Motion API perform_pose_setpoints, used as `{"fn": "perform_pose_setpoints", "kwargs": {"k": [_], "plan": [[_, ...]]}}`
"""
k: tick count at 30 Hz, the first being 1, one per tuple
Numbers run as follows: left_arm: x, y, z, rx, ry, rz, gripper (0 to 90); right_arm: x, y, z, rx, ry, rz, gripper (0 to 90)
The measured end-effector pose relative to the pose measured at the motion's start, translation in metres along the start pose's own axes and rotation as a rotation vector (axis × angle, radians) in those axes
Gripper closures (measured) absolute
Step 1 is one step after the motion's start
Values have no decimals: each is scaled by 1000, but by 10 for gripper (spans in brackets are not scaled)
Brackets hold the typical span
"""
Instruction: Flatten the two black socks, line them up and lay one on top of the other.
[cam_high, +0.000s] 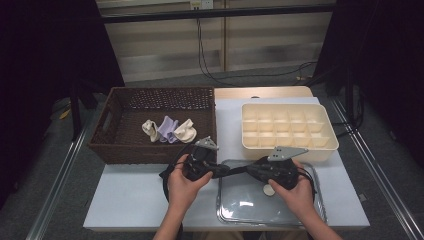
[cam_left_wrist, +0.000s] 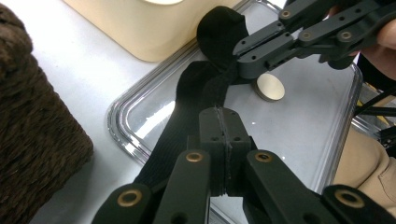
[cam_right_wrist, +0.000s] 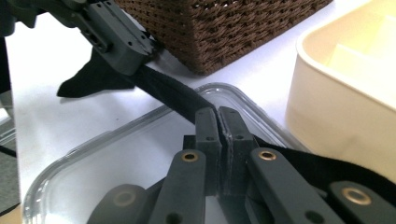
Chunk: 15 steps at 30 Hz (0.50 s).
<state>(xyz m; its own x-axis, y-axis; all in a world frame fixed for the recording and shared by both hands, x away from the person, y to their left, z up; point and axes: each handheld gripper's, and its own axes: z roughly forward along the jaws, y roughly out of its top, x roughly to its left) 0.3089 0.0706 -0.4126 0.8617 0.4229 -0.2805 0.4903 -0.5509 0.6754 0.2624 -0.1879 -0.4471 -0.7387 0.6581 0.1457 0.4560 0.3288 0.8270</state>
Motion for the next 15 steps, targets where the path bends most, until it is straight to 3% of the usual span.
{"fn": "perform_pose_setpoints", "kwargs": {"k": [5,11,15], "plan": [[2,-2,0,-1,13,0,864,0,1,-5,0,11,18,880],[4,-7,5,23,29,-11,673,-2,1,-6,-6,14,38,879],[6,-12,9,43,38,-18,614,-3,1,-6,-9,18,48,879]]}}
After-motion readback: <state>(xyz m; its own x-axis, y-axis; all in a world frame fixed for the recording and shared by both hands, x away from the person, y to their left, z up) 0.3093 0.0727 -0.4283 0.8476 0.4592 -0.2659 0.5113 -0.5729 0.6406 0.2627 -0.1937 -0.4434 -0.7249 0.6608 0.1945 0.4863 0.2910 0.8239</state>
